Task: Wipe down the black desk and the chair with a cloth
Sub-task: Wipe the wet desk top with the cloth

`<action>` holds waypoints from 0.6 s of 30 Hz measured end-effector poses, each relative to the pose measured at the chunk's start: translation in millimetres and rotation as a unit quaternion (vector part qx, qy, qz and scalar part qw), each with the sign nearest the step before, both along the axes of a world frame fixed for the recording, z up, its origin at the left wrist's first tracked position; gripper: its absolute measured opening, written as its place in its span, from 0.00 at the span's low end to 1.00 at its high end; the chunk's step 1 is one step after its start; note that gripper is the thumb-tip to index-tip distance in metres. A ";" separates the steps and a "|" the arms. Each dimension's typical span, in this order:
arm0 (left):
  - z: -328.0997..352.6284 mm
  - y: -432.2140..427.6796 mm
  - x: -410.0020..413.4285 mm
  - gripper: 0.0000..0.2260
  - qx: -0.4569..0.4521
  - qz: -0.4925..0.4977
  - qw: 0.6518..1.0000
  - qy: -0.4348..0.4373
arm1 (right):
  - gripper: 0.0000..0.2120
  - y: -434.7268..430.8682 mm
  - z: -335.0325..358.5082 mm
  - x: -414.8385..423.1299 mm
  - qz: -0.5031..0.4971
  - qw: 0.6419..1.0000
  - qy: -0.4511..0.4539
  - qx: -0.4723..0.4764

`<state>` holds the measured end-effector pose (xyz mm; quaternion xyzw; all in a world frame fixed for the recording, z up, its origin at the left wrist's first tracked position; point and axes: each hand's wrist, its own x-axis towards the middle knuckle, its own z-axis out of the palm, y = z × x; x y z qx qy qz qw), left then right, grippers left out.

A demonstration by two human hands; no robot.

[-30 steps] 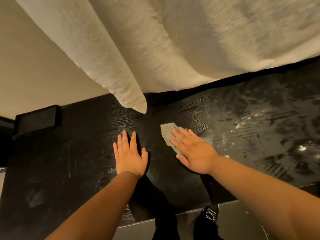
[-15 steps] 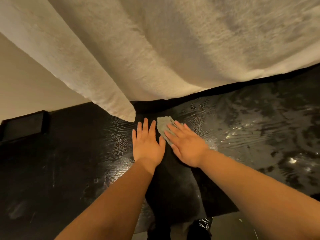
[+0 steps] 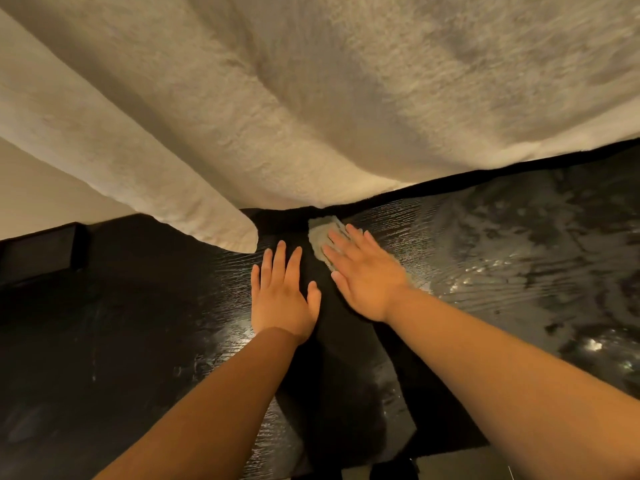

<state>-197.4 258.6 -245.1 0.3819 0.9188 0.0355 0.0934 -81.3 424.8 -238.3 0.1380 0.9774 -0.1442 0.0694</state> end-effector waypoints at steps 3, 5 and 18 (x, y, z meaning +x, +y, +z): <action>0.9 1.0 -0.7 0.33 -0.004 0.007 1.000 -0.005 | 0.29 33.5 2.0 4.4 -0.025 0.999 0.017 0.015; 1.7 1.6 -1.2 0.33 -0.005 0.010 1.000 -0.008 | 0.27 70.6 -0.1 11.2 -0.115 0.991 0.040 0.062; 2.5 1.7 0.6 0.32 -0.007 0.003 1.000 0.013 | 0.29 20.9 0.0 34.4 0.021 0.999 0.024 0.025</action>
